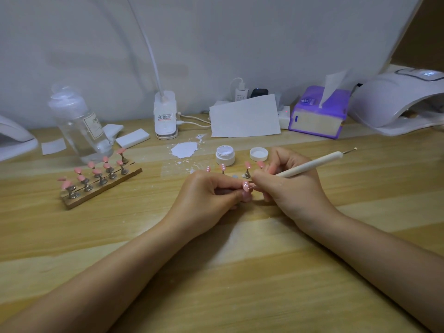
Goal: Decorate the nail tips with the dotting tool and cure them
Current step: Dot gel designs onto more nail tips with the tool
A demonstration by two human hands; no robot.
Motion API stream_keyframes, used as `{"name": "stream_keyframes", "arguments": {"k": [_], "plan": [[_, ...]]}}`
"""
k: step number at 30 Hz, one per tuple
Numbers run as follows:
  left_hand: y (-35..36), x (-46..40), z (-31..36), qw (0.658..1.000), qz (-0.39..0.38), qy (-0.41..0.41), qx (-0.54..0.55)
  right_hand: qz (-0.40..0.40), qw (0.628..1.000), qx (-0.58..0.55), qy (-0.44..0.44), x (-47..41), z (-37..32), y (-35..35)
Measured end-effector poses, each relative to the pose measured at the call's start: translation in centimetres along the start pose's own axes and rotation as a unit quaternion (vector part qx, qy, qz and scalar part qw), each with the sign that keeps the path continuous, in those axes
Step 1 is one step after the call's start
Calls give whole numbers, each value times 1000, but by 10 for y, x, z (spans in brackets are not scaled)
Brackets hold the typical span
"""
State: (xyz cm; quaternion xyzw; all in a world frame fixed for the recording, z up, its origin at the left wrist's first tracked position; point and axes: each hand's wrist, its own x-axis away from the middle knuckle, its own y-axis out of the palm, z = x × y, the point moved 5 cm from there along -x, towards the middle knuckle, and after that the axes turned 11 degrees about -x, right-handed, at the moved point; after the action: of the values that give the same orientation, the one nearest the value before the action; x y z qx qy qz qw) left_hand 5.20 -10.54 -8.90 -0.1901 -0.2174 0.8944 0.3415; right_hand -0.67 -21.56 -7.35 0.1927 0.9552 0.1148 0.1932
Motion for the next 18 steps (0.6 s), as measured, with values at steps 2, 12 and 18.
{"name": "stream_keyframes", "arguments": {"k": [2, 12, 18], "plan": [[0, 0, 0, 1000, 2, 2, -3, 2, 1000, -1, 3, 0, 0, 1], [0, -1, 0, 1000, 1, 12, 3, -2, 1000, -15, 26, 1, -1, 4], [0, -1, 0, 1000, 3, 11, 0, -5, 1000, -7, 26, 2, -1, 3]]}}
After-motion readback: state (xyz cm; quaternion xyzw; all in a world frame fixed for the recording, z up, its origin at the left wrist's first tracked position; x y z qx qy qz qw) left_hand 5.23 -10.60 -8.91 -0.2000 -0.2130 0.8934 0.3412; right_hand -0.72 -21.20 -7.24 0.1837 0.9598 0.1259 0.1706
